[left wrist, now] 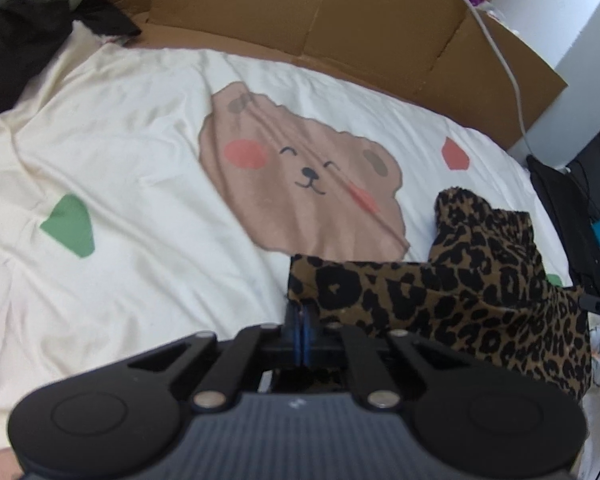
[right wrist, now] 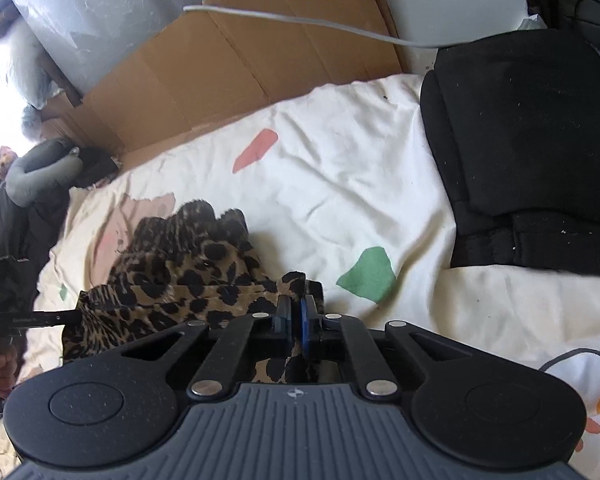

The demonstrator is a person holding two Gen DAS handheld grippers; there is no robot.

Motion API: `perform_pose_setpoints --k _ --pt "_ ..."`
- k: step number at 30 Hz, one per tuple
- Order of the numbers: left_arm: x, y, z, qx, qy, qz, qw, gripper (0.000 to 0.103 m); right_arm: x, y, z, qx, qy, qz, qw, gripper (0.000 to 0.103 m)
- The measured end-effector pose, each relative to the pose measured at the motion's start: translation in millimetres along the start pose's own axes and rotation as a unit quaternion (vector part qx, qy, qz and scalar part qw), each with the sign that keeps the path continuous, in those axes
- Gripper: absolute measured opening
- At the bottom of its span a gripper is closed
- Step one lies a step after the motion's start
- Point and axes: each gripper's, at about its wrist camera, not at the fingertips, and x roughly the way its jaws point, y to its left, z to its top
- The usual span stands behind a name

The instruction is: Fold clothes

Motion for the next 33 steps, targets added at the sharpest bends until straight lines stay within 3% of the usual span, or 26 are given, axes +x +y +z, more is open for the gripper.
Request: perform_pose_setpoints --k 3,5,8,12,14,33 --pt "8.9 -3.3 1.1 0.013 0.006 0.008 0.9999 0.004 7.5 -3.1 -0.6 -0.001 0.004 -0.001 1.0 0.004" --pt "13.3 -7.0 2.3 0.026 0.008 0.017 0.9995 0.012 12.7 -2.6 -1.6 -0.008 0.01 -0.007 1.0 0.006" --pt "17.1 -11.4 2.6 0.041 0.008 0.025 0.9988 0.021 20.2 0.6 -4.4 -0.022 0.022 -0.021 0.999 0.024" --pt "20.4 -15.4 3.4 0.054 0.008 0.028 0.9981 0.03 28.5 1.1 -5.3 -0.027 0.032 -0.025 0.999 0.027" --pt "22.3 -17.8 3.8 0.067 0.007 0.032 0.9972 0.033 32.0 2.4 -4.9 -0.036 0.036 -0.03 0.998 0.037" --pt "30.0 -26.2 5.4 0.082 0.007 0.038 0.9959 0.037 51.8 11.4 -5.9 -0.082 0.062 -0.011 0.995 0.039"
